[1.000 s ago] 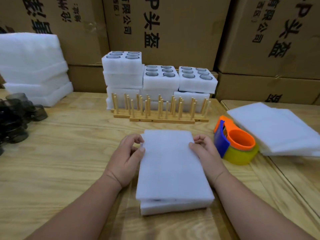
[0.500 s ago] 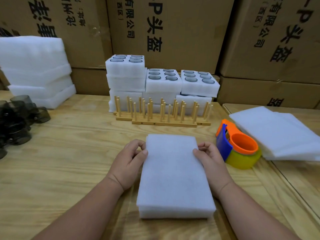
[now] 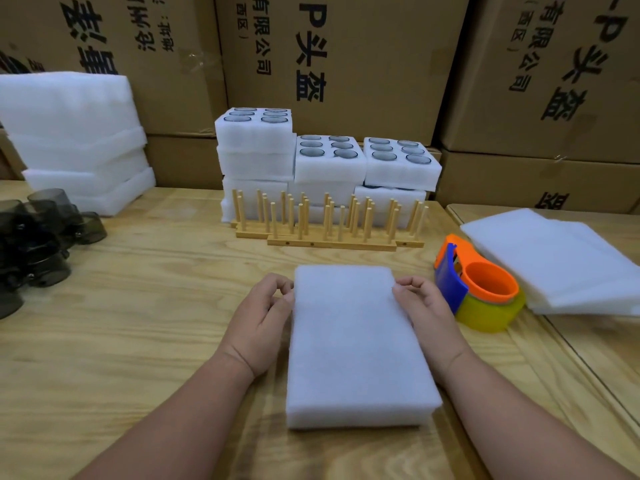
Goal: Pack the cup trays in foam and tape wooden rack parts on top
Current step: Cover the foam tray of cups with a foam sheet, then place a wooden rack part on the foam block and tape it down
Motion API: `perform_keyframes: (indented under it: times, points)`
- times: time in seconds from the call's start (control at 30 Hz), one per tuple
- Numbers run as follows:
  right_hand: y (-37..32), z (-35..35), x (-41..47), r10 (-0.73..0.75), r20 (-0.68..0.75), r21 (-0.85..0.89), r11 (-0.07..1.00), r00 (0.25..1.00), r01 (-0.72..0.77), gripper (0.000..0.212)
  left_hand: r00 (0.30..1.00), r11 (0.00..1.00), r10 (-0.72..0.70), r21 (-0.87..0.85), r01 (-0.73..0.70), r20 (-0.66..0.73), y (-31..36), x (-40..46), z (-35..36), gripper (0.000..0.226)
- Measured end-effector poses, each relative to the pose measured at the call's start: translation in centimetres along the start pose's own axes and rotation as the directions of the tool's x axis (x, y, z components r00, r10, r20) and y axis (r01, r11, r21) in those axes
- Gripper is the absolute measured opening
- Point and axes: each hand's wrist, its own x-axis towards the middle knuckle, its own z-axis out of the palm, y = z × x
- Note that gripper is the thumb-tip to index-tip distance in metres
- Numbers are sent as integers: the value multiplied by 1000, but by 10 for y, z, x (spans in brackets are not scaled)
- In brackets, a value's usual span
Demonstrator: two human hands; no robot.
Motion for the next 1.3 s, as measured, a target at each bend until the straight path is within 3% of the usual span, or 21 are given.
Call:
perform_keyframes:
  times: [0.1, 0.2, 0.27, 0.33, 0.43, 0.63, 0.73, 0.87, 1.0, 1.17, 1.3]
  points:
    - [-4, 2, -1, 68, -27, 106, 992, 997, -65, 9, 985, 950, -107, 279, 142, -135, -3, -4, -7, 24]
    - [-11, 1, 5, 126, -62, 183, 977, 990, -113, 8, 973, 726, -211, 651, 221, -95, -10, -3, -8, 53]
    - [-17, -4, 14, 69, -117, 26, 997, 991, -66, 9, 964, 643, -262, 737, 210, -46, -11, 2, -3, 54]
    - [-28, -7, 29, -44, -138, -192, 981, 989, 17, 12, 962, 621, -268, 755, 209, -46, -11, 6, 1, 52]
    - [-52, -2, 57, -166, -60, -420, 899, 984, 125, 6, 966, 610, -249, 763, 212, -70, -14, 7, 2, 50]
    - [-91, 24, 124, -313, 122, -778, 559, 942, 287, 15, 965, 596, -248, 772, 220, -84, -16, 6, 3, 51]
    - [-98, 43, 148, -296, 191, -852, 424, 936, 308, 18, 965, 600, -247, 768, 225, -89, -15, 6, 4, 51]
    - [-98, 61, 168, -179, 293, -934, 158, 939, 321, 28, 964, 592, -246, 773, 228, -96, -15, 6, 3, 50]
    - [-93, 67, 180, -34, 272, -958, -105, 962, 267, 21, 964, 591, -244, 773, 232, -103, -16, 6, 4, 51]
    - [-96, 67, 177, -50, 298, -935, -217, 953, 280, 36, 963, 588, -248, 773, 238, -107, -15, 6, 4, 52]
    - [-115, 57, 163, -183, 319, -940, -184, 930, 286, 27, 961, 594, -253, 767, 245, -111, -15, 6, 3, 53]
